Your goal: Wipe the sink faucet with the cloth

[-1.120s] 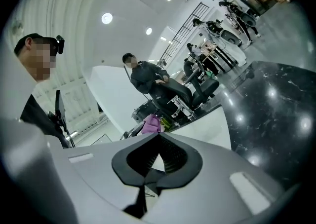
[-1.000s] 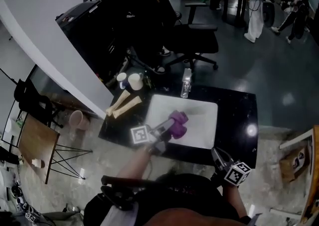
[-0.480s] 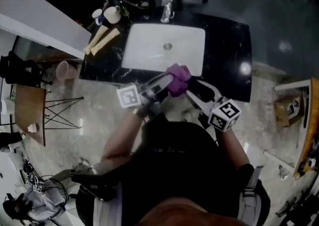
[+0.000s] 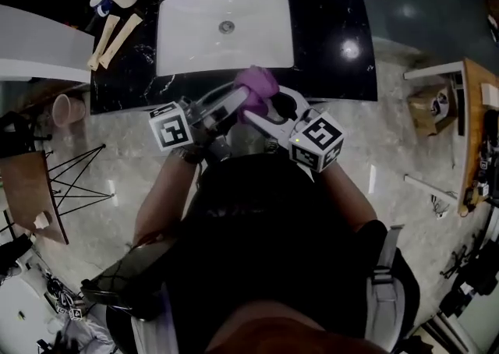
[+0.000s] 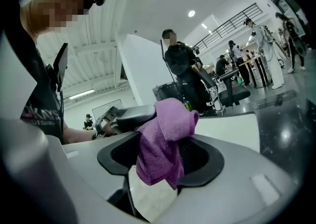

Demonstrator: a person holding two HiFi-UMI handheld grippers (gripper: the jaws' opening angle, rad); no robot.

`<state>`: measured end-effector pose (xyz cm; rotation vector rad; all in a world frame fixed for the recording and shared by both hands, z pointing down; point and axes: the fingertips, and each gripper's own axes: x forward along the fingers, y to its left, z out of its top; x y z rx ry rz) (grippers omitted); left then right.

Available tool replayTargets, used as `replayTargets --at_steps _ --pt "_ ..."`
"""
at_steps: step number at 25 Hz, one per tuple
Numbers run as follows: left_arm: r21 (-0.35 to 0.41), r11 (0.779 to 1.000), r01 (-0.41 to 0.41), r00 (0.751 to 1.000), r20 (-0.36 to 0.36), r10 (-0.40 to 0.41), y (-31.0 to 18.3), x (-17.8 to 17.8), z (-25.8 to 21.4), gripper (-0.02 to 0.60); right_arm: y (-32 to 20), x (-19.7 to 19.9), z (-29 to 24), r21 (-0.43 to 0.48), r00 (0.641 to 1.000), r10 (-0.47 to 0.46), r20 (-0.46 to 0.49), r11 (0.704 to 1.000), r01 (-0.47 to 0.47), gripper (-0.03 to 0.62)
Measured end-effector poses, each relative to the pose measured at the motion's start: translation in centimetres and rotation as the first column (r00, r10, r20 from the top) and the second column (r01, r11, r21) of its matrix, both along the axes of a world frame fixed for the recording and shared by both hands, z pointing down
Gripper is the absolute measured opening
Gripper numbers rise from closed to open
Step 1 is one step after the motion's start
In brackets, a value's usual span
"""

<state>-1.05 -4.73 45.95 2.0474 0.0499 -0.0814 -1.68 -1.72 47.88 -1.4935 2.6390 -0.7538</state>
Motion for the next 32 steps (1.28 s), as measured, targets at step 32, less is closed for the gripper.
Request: replayTargets --at_steps 32 --pt "0.165 0.986 -0.038 0.971 0.237 -0.002 2.3 -8.6 7.2 0.0 2.7 31.5 16.0 -0.428 0.768 0.44 -0.465 0.648 -0.63 0.166"
